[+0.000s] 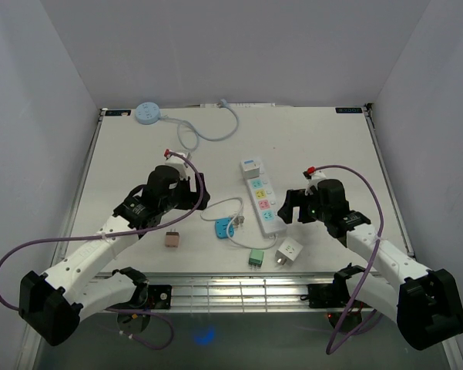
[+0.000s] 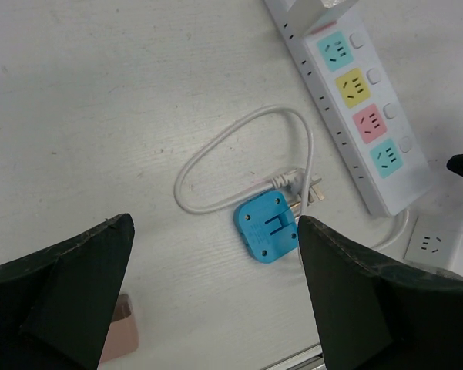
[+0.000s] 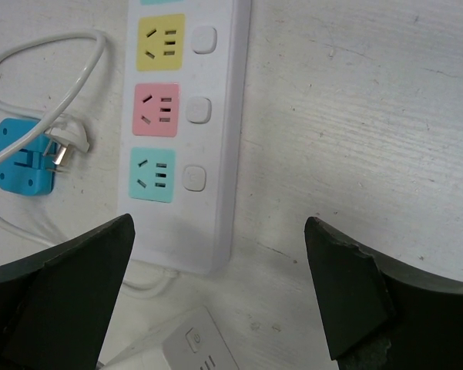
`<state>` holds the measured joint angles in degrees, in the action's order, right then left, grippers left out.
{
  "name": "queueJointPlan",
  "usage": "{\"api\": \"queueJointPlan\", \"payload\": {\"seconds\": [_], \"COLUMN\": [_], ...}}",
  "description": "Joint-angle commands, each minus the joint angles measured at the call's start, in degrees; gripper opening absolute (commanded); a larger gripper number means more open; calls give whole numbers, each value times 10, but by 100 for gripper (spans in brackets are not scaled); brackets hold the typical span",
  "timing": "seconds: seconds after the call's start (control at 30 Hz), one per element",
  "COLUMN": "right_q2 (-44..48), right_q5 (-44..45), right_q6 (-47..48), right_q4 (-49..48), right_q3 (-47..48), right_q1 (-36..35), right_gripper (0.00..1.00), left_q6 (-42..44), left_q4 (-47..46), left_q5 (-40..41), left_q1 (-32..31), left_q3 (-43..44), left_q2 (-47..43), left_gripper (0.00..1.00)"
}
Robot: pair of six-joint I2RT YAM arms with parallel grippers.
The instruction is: Insert the plug
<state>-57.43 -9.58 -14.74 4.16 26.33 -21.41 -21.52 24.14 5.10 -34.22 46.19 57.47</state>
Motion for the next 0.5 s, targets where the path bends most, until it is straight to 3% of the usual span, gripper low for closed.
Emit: {"api": "queueJointPlan", "payload": {"seconds": [0.0,0.2,0.33,0.47], "right_q2": [16,36,28,13], "right_q5": [-16,39,69,77], "right_q6": [7,-21,-24,-27], "right_q4": [3,67,70,56], "right_q3": [15,50,51,50], "right_q1": [-12,-78,-85,-85], "right_gripper": [97,100,100,99], "left_q6": [-42,-103,-170,-206], "left_q4": [53,122,205,242], "left_q5": [29,92,150,137], "left_q1": [4,7,13,13], "left_q3": [-1,-9,8,4], "left_q2": [1,-2,20,17], "left_gripper": [98,98,98,98]}}
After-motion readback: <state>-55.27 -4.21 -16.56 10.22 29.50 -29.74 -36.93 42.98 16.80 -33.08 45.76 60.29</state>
